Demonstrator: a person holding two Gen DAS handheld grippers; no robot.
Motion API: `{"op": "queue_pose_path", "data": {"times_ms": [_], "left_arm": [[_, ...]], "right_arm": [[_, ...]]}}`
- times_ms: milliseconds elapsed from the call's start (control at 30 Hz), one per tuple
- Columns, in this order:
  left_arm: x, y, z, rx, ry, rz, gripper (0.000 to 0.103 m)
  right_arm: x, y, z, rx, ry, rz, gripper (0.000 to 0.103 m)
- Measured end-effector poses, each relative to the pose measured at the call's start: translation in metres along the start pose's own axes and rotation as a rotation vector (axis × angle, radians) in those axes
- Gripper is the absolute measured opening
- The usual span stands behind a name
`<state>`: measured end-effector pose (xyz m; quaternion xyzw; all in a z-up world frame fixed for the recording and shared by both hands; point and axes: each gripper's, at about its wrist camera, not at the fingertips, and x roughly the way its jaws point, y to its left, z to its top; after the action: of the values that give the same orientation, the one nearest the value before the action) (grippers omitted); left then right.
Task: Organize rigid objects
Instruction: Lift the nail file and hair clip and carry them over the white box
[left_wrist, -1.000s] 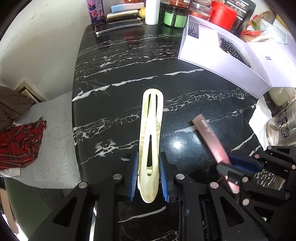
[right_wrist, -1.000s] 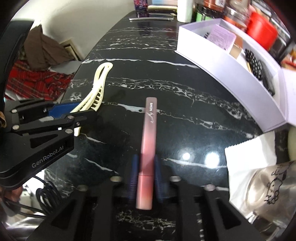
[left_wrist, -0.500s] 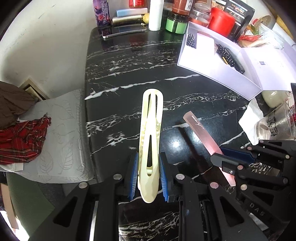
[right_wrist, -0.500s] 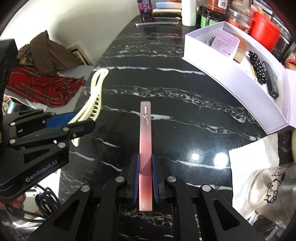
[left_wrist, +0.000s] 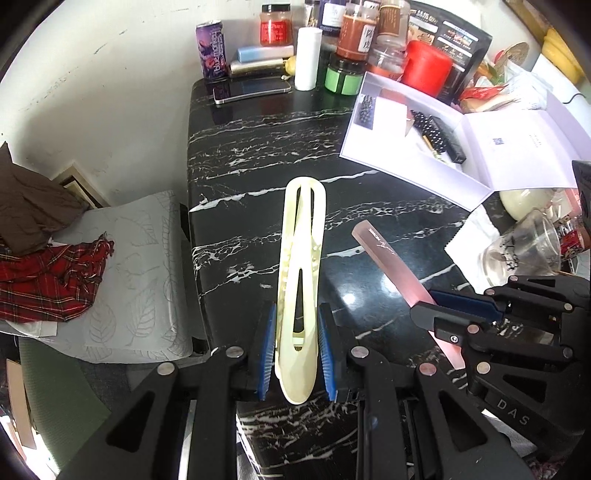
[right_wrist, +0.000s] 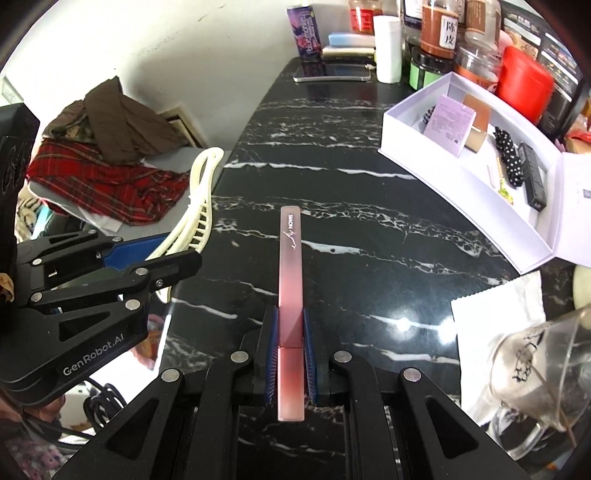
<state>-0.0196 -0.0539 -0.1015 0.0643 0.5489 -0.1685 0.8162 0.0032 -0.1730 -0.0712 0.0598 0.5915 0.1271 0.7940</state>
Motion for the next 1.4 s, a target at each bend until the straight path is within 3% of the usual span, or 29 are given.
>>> {"op": "queue_pose_path", "data": {"times_ms": [567, 933, 1400], "left_arm": [[-0.032, -0.022, 0.025, 0.018, -0.069, 0.009, 0.022], [-0.049, -0.037, 0.065, 0.035, -0.117, -0.031, 0.022], [-0.056, -0.058, 0.110, 0.091, -0.157, -0.024, 0.022]], "right_arm": [[-0.041, -0.011, 0.009, 0.045, -0.055, 0.001, 0.013], [-0.071, -0.031, 0.030, 0.083, -0.087, 0.011, 0.013], [-0.096, -0.062, 0.061, 0.081, -0.114, -0.019, 0.013]]}}
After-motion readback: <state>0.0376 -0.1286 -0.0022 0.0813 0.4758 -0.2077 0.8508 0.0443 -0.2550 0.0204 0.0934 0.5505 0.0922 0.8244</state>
